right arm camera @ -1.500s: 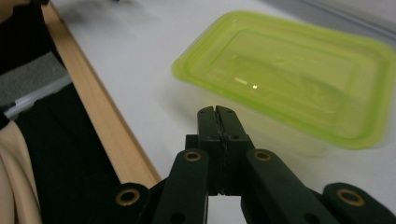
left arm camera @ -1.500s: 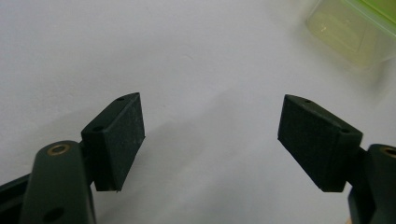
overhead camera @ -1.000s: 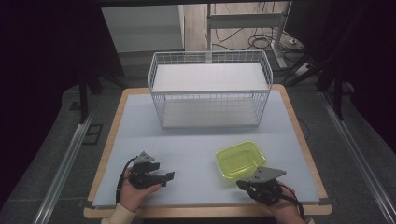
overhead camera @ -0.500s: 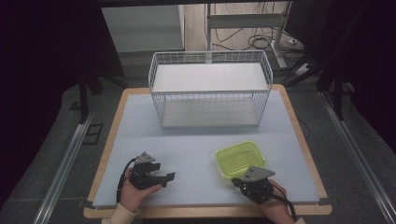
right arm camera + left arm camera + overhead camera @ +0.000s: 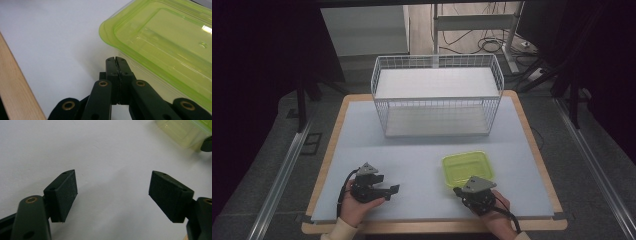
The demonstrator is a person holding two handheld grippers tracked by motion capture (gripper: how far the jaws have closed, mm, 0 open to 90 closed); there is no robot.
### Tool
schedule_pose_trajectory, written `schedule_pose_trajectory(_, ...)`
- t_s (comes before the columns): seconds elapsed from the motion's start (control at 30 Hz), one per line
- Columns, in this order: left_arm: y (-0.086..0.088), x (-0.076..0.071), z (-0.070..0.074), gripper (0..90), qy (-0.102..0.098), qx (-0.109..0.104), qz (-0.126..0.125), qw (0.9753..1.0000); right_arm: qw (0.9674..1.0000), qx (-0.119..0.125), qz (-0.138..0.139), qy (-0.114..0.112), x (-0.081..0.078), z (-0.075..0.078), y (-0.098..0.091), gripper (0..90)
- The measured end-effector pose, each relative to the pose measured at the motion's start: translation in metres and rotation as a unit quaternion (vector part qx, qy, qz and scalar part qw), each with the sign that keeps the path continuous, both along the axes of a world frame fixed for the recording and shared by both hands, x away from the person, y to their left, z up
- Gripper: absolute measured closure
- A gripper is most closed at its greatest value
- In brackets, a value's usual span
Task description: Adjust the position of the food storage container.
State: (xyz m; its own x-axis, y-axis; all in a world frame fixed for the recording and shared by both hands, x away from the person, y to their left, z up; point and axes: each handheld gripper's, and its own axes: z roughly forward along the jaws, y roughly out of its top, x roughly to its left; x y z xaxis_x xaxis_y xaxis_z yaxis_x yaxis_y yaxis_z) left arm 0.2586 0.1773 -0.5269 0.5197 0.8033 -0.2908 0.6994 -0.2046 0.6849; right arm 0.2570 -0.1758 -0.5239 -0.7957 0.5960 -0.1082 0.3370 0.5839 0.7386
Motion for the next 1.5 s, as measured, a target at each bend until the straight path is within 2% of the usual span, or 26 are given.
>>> schedule_pose_trajectory(0.23, 0.0, 0.0, 0.001, 22.4, -0.002, -0.003, 0.0, 1.0, 0.9999, -0.005, 0.003, -0.009, 0.002, -0.002, 0.016, 90.0)
schedule_pose_trajectory(0.4, 0.002, 0.0, 0.001, 22.4, -0.003, -0.004, 0.002, 1.0, 0.9999, 0.005, 0.004, -0.008, 0.002, 0.001, 0.013, 90.0)
schedule_pose_trajectory(0.47, 0.001, 0.0, 0.001, 22.3, -0.001, -0.005, 0.003, 1.0, 0.9999, 0.01, -0.004, -0.008, 0.005, 0.001, 0.011, 90.0)
schedule_pose_trajectory(0.7, 0.0, 0.0, 0.001, 22.3, -0.002, -0.004, 0.002, 1.0, 0.9999, 0.012, -0.008, -0.007, 0.012, -0.002, 0.014, 90.0)
schedule_pose_trajectory(0.8, 0.001, 0.0, 0.001, 22.3, -0.002, -0.006, 0.002, 1.0, 0.9998, 0.021, -0.002, 0.003, 0.007, 0.002, 0.014, 90.0)
schedule_pose_trajectory(0.9, 0.001, -0.001, 0.001, 22.3, -0.003, -0.008, 0.003, 1.0, 0.9995, 0.033, 0.003, 0.003, 0.001, 0.009, 0.01, 90.0)
schedule_pose_trajectory(1.03, 0.003, -0.001, 0.003, 22.3, -0.004, -0.012, 0.003, 0.9999, 0.9972, 0.073, 0.008, 0.012, -0.011, 0.027, -0.01, 90.0)
schedule_pose_trajectory(1.13, 0.003, -0.001, 0.003, 22.3, -0.004, -0.015, 0.005, 0.9999, 0.9952, 0.097, 0.009, 0.01, -0.014, 0.042, -0.028, 90.0)
schedule_pose_trajectory(1.17, 0.003, -0.001, 0.004, 22.3, -0.005, -0.015, 0.006, 0.9999, 0.9934, 0.114, -0.005, -0.002, -0.011, 0.056, -0.042, 90.0)
schedule_pose_trajectory(1.2, 0.002, -0.001, 0.004, 22.3, -0.004, -0.015, 0.005, 0.9999, 0.9934, 0.114, -0.005, -0.002, -0.011, 0.056, -0.042, 90.0)
schedule_pose_trajectory(1.3, 0.002, -0.001, 0.003, 22.3, -0.004, -0.014, 0.004, 0.9999, 0.9911, 0.128, -0.03, -0.016, -0.003, 0.067, -0.059, 90.0)
schedule_pose_trajectory(1.4, 0.002, 0.0, 0.003, 22.3, -0.002, -0.013, 0.005, 0.9999, 0.9893, 0.129, -0.062, -0.027, 0.007, 0.07, -0.079, 90.0)
schedule_pose_trajectory(1.47, 0.002, -0.001, 0.003, 22.3, -0.002, -0.014, 0.006, 0.9999, 0.9869, 0.131, -0.09, -0.029, 0.018, 0.069, -0.095, 90.0)
schedule_pose_trajectory(1.5, 0.002, -0.001, 0.003, 22.3, -0.003, -0.014, 0.005, 0.9999, 0.9848, 0.122, -0.119, -0.032, 0.026, 0.067, -0.107, 90.0)
